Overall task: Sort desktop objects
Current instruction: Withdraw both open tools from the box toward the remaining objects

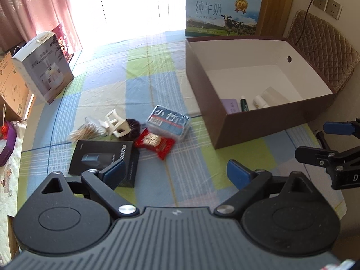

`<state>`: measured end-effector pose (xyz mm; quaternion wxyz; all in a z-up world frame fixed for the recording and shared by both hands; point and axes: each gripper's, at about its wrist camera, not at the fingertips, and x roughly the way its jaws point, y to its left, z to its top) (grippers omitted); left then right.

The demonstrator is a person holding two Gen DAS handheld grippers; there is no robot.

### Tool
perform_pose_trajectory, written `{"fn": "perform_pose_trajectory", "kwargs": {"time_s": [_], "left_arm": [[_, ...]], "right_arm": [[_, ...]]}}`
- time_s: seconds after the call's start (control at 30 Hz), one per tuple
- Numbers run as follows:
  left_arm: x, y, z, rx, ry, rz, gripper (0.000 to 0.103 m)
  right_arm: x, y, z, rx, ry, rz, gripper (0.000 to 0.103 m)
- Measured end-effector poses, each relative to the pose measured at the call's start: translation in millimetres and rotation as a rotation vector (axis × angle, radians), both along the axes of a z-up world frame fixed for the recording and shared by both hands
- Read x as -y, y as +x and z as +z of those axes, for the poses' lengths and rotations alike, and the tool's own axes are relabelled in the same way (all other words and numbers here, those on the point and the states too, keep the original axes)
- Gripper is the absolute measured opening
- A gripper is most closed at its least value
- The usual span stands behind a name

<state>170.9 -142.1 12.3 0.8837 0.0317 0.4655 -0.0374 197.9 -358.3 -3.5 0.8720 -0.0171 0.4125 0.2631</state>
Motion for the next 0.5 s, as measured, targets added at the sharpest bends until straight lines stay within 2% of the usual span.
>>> {"fn": "perform_pose_trajectory", "kwargs": {"time_s": [0.17,0.3,0.5], "left_arm": [[-26,-17,-7,-0.01,-0.002,0.009,0.094],[-49,-27,-18,-0.032,0.003,0.032,0.094],[-80,-34,-29,-0.038,0.025,0.06,0.094]], "right_arm": [[-21,-14,-11,0.007,0.002,0.016,0.101],[-35,-21,-22,-0.015,0.03,0.006,0.101],[-62,-28,-37,-0.042,0.012,0.017,0.101]]}}
